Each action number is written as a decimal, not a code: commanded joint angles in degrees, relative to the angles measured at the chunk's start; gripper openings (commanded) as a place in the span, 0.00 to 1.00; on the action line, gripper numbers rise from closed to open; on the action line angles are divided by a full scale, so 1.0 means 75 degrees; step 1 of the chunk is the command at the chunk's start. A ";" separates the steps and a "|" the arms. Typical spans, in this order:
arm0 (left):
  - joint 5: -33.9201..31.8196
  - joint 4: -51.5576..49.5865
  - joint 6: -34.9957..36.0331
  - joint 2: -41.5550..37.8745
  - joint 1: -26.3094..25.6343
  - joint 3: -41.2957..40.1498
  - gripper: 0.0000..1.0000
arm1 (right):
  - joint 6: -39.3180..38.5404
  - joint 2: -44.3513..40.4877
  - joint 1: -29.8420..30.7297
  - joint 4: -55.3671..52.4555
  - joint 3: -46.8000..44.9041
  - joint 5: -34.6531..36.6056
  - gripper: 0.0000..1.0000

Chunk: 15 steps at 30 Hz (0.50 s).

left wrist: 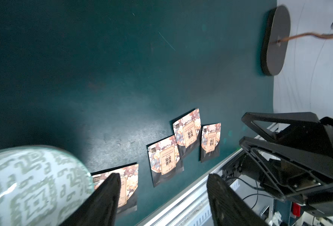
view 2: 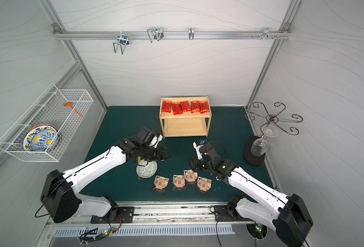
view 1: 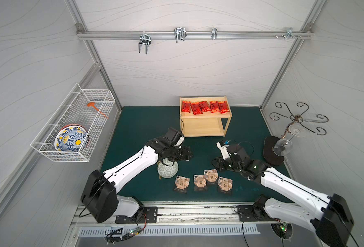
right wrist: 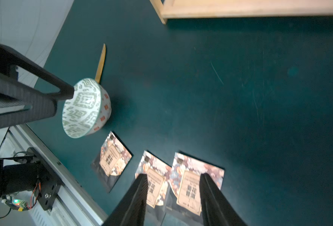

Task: Place the tea bags on the shelf by color
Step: Pick up the tea bag from the center of the board.

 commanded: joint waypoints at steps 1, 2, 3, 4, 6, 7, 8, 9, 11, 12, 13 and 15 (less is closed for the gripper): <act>0.0331 0.0417 0.0268 0.0701 -0.0462 0.0654 0.72 | 0.0609 -0.0452 0.0048 0.0030 -0.0670 -0.0090 0.43; 0.0427 0.0468 0.0300 0.0928 -0.0545 0.0752 0.71 | 0.0692 -0.0500 0.0053 0.0036 -0.0839 -0.0142 0.42; 0.0527 0.0488 0.0323 0.1180 -0.0627 0.0845 0.70 | 0.0772 -0.0524 0.0056 0.0036 -0.0990 -0.0217 0.42; 0.0627 0.0491 0.0337 0.1384 -0.0666 0.0924 0.68 | 0.0861 -0.0531 0.0059 0.0045 -0.1095 -0.0281 0.41; 0.0768 0.0486 0.0381 0.1787 -0.0745 0.1083 0.65 | 0.1001 -0.0605 0.0059 0.0165 -0.1355 -0.0500 0.39; 0.0832 0.0529 0.0397 0.1947 -0.0780 0.1108 0.65 | 0.1083 -0.0640 0.0059 0.0227 -0.1472 -0.0563 0.39; 0.0919 0.0567 0.0411 0.2120 -0.0814 0.1145 0.63 | 0.1150 -0.0680 0.0059 0.0317 -0.1603 -0.0621 0.38; 0.1041 0.0622 0.0392 0.2295 -0.0841 0.1181 0.61 | 0.1178 -0.0712 0.0059 0.0387 -0.1709 -0.0658 0.38; 0.1242 0.0717 0.0343 0.2613 -0.0890 0.1248 0.59 | 0.1218 -0.0750 0.0048 0.0607 -0.1899 -0.0775 0.37; 0.1326 0.0770 0.0341 0.2765 -0.0930 0.1280 0.58 | 0.1195 -0.0745 0.0046 0.0694 -0.1960 -0.0835 0.36; 0.1359 0.0789 0.0353 0.2881 -0.0969 0.1329 0.56 | 0.1192 -0.0721 0.0046 0.0734 -0.1998 -0.0840 0.35; 0.1472 0.0852 0.0341 0.3123 -0.1016 0.1415 0.56 | 0.1167 -0.0656 0.0028 0.0838 -0.2060 -0.0837 0.32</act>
